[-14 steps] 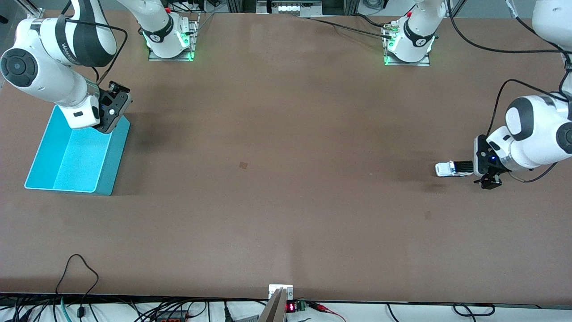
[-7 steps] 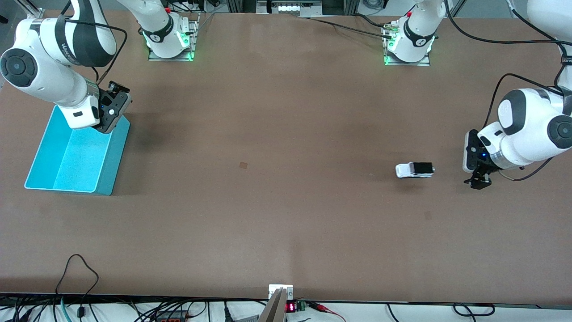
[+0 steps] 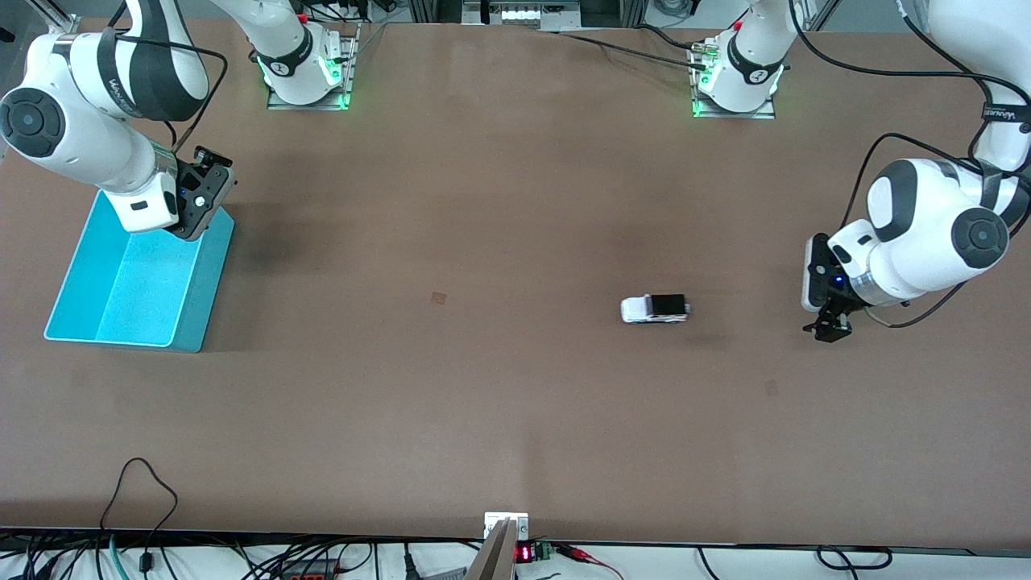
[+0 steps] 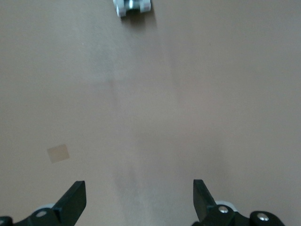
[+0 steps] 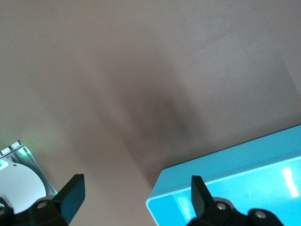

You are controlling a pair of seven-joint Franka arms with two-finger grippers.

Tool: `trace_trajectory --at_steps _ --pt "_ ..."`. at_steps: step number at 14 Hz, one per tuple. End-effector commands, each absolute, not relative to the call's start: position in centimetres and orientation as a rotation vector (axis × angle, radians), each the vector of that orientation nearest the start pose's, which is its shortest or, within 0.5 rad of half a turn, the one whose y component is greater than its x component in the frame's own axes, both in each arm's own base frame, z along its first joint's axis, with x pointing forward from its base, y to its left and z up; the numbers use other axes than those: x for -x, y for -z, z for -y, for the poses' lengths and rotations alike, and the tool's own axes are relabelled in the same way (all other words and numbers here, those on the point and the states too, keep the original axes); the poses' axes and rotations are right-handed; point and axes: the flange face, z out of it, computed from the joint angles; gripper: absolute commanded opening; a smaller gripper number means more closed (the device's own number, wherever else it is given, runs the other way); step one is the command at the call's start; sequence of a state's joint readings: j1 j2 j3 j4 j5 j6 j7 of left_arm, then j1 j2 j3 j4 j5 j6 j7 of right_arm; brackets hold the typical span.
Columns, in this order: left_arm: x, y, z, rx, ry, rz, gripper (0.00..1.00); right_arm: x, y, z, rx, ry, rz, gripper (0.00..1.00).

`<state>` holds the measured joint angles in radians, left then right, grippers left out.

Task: Wind and store white jeep toy
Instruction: 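Raise the left gripper away while the right gripper reaches the rolling jeep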

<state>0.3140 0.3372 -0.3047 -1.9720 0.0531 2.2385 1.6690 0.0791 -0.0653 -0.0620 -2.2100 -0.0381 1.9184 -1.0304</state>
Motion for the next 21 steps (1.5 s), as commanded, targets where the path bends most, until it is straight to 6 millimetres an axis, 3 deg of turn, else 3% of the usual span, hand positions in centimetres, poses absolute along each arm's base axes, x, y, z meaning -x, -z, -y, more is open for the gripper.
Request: trace_trajectory --at_steps 1,6,13,18,21 --pt "-59.9 -30.6 -0.2 2.378 0.001 -2.186 1.0 -49.6 -39.0 0.3 2.607 -0.325 1.572 1.0" --pt "-61.5 -33.6 -0.1 2.72 0.055 -1.668 1.0 -49.7 -38.9 0.3 2.607 -0.327 1.57 1.0" --pt "-61.4 -36.9 0.4 3.024 0.076 -0.914 1.0 -49.9 -38.7 1.3 2.577 -0.309 1.614 1.0" --pt "-62.4 -39.9 -1.1 3.157 0.058 -0.54 1.0 -50.2 -38.1 1.7 2.55 -0.3 1.655 1.0" --pt "-62.4 -41.7 -3.8 3.175 0.066 -0.309 1.0 -51.2 -38.3 2.3 2.531 -0.271 1.695 1.0"
